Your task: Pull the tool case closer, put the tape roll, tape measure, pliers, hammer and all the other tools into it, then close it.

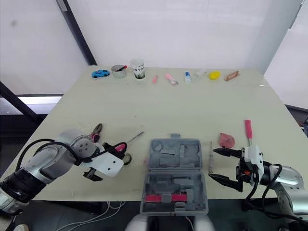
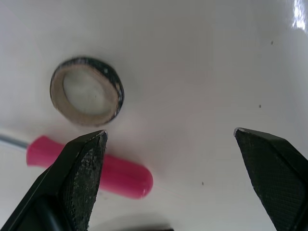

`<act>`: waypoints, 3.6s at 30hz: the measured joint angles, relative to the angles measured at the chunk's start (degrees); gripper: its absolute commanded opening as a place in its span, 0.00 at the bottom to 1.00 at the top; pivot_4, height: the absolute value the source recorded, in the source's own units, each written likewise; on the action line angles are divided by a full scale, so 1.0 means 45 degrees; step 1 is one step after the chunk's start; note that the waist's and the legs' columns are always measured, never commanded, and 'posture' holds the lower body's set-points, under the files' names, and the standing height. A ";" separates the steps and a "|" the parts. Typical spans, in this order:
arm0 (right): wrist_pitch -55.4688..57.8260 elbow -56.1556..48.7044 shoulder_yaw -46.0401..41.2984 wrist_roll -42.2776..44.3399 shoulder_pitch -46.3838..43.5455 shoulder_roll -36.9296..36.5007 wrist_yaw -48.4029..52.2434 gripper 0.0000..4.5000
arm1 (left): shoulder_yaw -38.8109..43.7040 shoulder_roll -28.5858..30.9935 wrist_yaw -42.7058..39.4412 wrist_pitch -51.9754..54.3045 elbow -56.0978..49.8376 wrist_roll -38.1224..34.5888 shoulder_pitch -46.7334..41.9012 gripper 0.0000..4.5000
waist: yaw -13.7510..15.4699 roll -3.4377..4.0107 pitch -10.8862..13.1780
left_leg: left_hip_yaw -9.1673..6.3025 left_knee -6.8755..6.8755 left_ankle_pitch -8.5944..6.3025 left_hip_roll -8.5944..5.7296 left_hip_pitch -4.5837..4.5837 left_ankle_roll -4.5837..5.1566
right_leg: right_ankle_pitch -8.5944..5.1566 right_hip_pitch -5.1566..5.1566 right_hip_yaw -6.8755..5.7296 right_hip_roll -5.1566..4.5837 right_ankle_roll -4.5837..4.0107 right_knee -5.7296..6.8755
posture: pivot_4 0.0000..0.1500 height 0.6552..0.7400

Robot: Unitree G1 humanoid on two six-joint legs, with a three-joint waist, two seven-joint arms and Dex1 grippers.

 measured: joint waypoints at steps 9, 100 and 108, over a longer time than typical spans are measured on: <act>0.0001 -0.0054 -0.0003 0.0003 0.0060 0.0000 -0.0103 0.99 | -0.0054 -0.0311 -0.0002 -0.1130 0.1040 0.0026 -0.0552 1.00 | 0.0054 -0.0001 0.0000 | -0.0005 0.0077 0.0002 -0.0001 0.0026 0.0001 | -0.0003 0.0005 0.0021 0.0004 -0.0006 0.0135 | 1.00 1.00; 0.0012 -0.0534 -0.0818 0.0110 0.0876 -0.0186 -0.0814 1.00 | -0.4103 -0.6248 0.0149 -0.5919 0.9177 0.1955 -0.7754 0.02 | -0.0042 -0.0008 0.0004 | -0.0051 0.0121 0.0001 -0.0016 0.0003 0.0004 | -0.0002 0.0017 0.0099 0.0072 -0.0001 0.0147 | 1.00 1.00; 0.0000 -0.0538 -0.0815 0.0067 0.0954 -0.0186 -0.0814 1.00 | -0.3872 -0.6204 0.0674 -0.6789 1.0195 0.1702 -0.7919 0.02 | -0.0040 -0.0008 0.0003 | -0.0050 0.0121 0.0001 -0.0016 0.0006 0.0004 | 0.0000 0.0017 0.0099 0.0072 0.0001 0.0149 | 1.00 1.00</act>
